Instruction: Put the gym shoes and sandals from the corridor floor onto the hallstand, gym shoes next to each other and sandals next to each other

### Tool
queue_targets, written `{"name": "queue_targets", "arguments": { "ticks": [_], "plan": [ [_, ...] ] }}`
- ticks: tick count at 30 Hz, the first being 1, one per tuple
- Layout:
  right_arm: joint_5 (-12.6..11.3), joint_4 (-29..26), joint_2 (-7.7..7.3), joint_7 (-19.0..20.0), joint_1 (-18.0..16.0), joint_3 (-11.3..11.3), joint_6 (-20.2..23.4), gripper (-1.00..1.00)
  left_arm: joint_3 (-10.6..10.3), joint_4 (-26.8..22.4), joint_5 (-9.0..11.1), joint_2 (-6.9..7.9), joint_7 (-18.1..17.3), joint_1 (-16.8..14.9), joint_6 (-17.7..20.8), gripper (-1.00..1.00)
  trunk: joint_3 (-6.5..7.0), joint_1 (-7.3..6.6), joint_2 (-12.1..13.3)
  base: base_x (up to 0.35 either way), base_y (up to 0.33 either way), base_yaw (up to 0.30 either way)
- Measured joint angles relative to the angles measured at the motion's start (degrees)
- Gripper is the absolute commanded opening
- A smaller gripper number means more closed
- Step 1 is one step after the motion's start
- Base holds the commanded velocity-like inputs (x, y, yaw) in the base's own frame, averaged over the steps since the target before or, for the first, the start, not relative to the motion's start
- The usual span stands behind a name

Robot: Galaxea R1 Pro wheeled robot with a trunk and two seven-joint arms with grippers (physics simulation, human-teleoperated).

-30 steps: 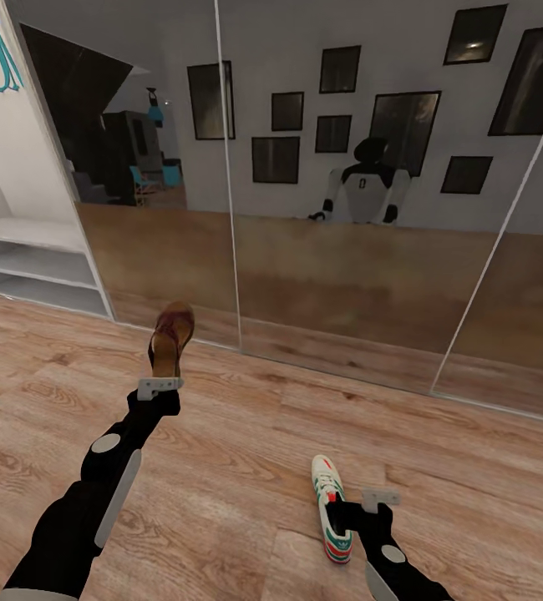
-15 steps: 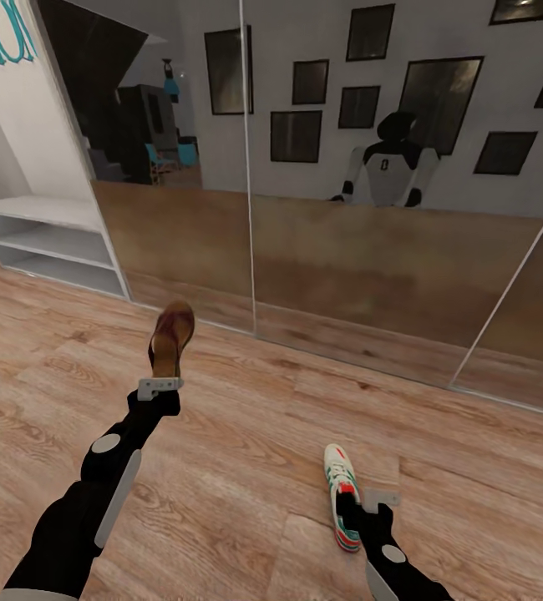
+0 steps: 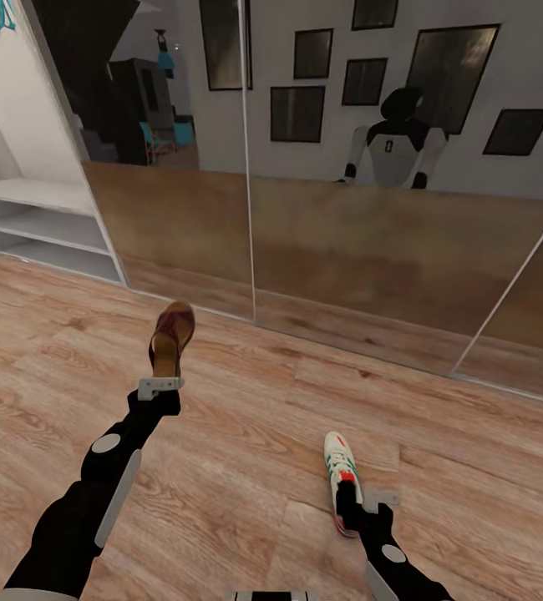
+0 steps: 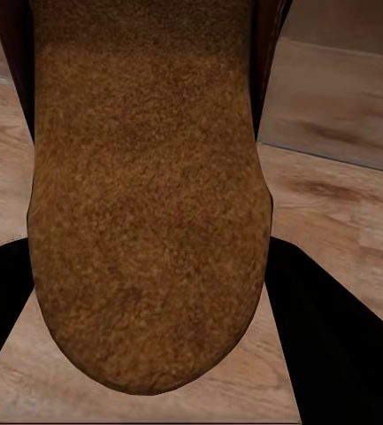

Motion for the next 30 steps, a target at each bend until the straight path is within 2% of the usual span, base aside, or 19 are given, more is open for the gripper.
{"name": "queue_targets", "arguments": {
  "ticks": [22,25,30],
  "plan": [
    [0.0,-0.2,-0.08,0.1,0.0,-0.2,0.0,1.00,-0.1,0.0,-0.1,-0.17,0.0,-0.2,-0.2,-1.00,-6.75,0.57,-0.3,0.000,0.000,0.000],
    [0.1,-0.3,-0.09,0.1,0.0,-0.1,0.0,1.00,-0.1,0.0,-0.1,-0.23,0.0,-0.2,-0.2,-1.00,-7.46,0.64,-0.3,0.000,0.000,0.000],
    [0.1,-0.6,-0.09,0.1,0.0,-0.1,0.0,1.00,-0.1,-0.1,-0.1,-0.26,0.0,-0.2,-0.2,-1.00,-7.48,0.64,-0.3,0.000,0.000,0.000]
  ]
}}
